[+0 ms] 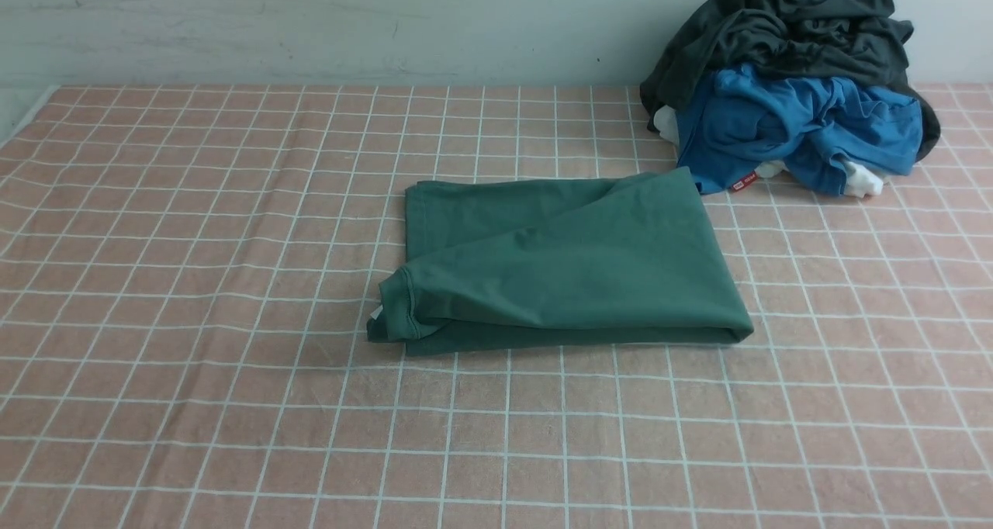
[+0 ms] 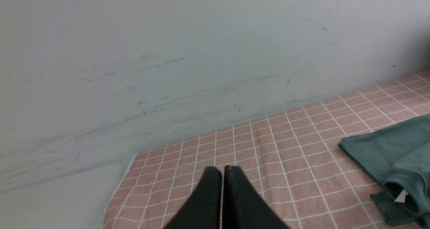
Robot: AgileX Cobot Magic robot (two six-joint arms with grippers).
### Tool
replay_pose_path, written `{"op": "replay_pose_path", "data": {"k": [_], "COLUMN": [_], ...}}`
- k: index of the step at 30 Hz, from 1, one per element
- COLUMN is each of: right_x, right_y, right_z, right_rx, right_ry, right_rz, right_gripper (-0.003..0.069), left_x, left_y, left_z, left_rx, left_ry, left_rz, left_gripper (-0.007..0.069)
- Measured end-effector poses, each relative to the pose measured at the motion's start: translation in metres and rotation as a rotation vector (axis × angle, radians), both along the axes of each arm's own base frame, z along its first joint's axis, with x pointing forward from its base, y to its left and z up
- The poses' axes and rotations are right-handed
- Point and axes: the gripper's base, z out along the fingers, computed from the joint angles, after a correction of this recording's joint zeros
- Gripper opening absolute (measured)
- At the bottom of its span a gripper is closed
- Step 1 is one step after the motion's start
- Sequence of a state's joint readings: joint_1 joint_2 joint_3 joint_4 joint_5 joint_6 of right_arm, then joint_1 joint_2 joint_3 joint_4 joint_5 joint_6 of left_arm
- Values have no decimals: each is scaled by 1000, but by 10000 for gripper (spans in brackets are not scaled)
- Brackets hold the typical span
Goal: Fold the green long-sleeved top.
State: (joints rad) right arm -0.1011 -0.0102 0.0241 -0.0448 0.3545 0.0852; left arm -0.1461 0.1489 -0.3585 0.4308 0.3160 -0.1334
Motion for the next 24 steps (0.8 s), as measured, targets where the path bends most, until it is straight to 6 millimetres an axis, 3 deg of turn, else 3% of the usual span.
{"op": "replay_pose_path", "data": {"k": [4,10,13,14,15,16,19,24], "right_x": [0,0,0,0,0,0,0,0], "right_y": [0,0,0,0,0,0,0,0], "right_z": [0,0,0,0,0,0,0,0], "right_rx": [0,0,0,0,0,0,-1,-1], "right_ry": [0,0,0,0,1,1,1,1], "right_rz": [0,0,0,0,-1,-1,-1,-1], "right_gripper": [-13,-13,-13,-13,-13,-13,-13,-13], "left_x": [0,-13,-7,-6,-2,-2,3,1], "left_y": [0,3,-2,-3,-4,-5,-7,-8], "left_z": [-1,-27,-59,-61,-80,-83,-116,-123], "left_rx": [1,-20,-176,-183,-230,-234,-257,-258], "left_ry": [-3,-27,61,69,129,135,226,292], "left_rz": [-2,41,19,19,19,18,13,8], "left_gripper": [-3,-3,-3,-3,-3,-3,-3,-3]}}
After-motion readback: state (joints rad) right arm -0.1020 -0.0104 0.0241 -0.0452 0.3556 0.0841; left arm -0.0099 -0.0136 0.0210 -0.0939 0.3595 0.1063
